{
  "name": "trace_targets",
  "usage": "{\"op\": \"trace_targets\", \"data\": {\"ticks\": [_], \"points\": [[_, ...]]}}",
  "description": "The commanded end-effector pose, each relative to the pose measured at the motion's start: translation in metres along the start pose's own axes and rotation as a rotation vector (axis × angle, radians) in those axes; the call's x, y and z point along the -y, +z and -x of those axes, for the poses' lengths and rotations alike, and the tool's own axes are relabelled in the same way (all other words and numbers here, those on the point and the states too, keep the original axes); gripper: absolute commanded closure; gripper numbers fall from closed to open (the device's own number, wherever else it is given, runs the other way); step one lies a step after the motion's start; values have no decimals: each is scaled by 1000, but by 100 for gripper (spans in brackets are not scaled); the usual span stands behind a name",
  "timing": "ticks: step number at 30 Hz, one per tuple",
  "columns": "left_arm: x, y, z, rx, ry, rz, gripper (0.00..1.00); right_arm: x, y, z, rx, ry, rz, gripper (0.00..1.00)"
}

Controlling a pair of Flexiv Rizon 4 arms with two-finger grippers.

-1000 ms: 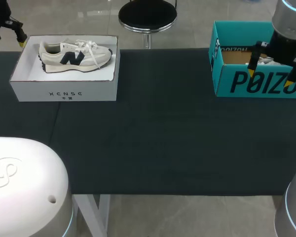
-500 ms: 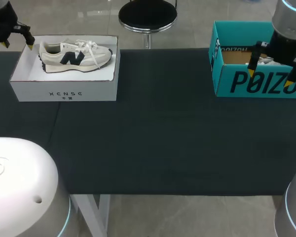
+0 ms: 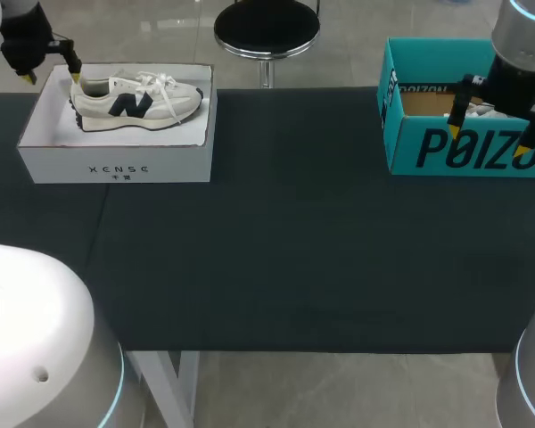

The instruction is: Take the shoe out of the shoebox, open the shoe tongue, remove and reinsert the insole, then place the shoe into the shoebox

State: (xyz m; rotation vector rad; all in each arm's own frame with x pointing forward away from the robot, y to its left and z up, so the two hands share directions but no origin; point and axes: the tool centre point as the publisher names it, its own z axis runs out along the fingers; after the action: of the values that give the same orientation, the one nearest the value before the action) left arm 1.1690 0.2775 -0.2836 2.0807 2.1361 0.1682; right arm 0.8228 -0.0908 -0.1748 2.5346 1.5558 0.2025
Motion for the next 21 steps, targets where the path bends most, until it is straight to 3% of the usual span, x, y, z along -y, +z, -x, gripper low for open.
{"op": "trace_targets", "data": {"ticks": [1, 11, 16, 21], "points": [[-38, 9, 1, 0, -26, -58, 0, 0, 1, 0, -1, 0, 0, 0], [-69, 21, 0, -12, -54, -95, 0, 0, 1, 0, -1, 0, 0, 0], [-70, 32, 4, -30, -34, -120, 0, 0, 1, 0, -1, 0, 0, 0], [-58, 48, 4, -51, -19, -148, 0, 0, 1, 0, -1, 0, 0, 0]]}}
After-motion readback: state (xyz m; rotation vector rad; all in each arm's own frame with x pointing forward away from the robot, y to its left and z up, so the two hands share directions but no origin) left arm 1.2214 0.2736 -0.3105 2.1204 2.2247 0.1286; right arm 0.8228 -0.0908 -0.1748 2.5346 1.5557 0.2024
